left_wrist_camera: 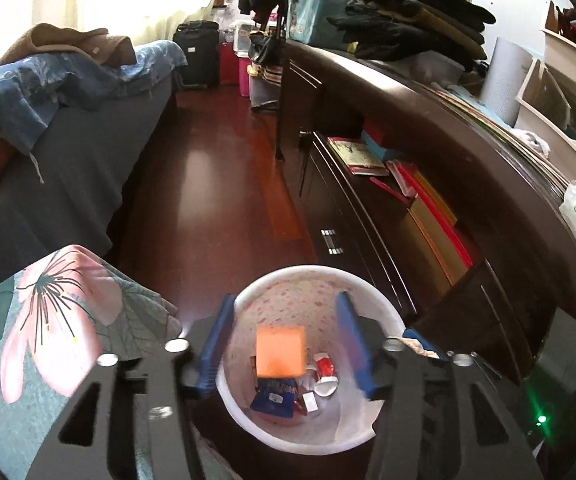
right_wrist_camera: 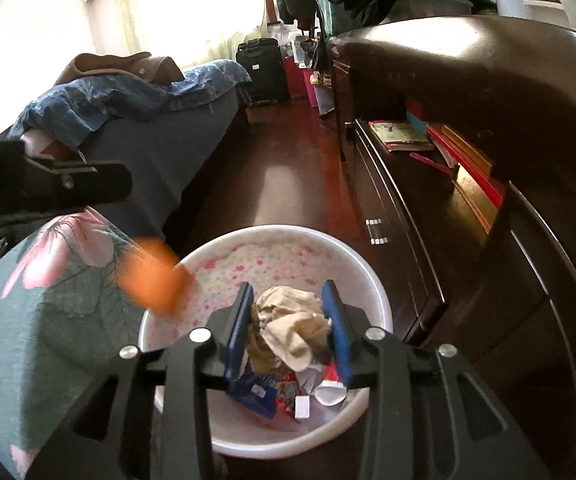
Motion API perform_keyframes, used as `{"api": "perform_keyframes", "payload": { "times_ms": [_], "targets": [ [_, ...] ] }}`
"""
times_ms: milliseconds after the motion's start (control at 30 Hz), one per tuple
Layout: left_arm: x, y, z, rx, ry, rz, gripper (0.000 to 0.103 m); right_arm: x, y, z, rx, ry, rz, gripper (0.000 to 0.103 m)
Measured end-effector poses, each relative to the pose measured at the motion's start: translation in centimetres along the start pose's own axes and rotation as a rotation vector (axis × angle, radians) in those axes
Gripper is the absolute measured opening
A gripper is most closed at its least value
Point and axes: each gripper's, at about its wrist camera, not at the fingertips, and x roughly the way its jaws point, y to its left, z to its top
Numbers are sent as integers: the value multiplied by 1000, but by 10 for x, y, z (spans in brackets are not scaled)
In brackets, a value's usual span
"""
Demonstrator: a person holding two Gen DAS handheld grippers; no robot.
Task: Collect trash
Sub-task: 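Carry the sponge and tissue over the wastebasket and open both grippers, then grasp the orange toy bear with the left gripper while the right gripper grasps the tissue packet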
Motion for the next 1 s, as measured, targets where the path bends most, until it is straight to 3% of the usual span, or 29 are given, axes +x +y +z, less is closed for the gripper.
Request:
{"api": "perform_keyframes", "payload": {
  "times_ms": [100, 433, 667, 1000],
  "targets": [
    [-8, 1, 1, -2, -26, 7, 73, 2, 1, 0, -7, -10, -8, 51],
    [-49, 14, 0, -11, -91, 48, 81, -9, 10, 6, -21, -56, 3, 82],
    [-73, 25, -5, -6, -109, 83, 81, -18, 18, 7, -29, -47, -16, 82],
    [-128, 58, -51, -42, -115, 136, 85, -98, 51, -15, -49, -25, 26, 93]
  ]
}}
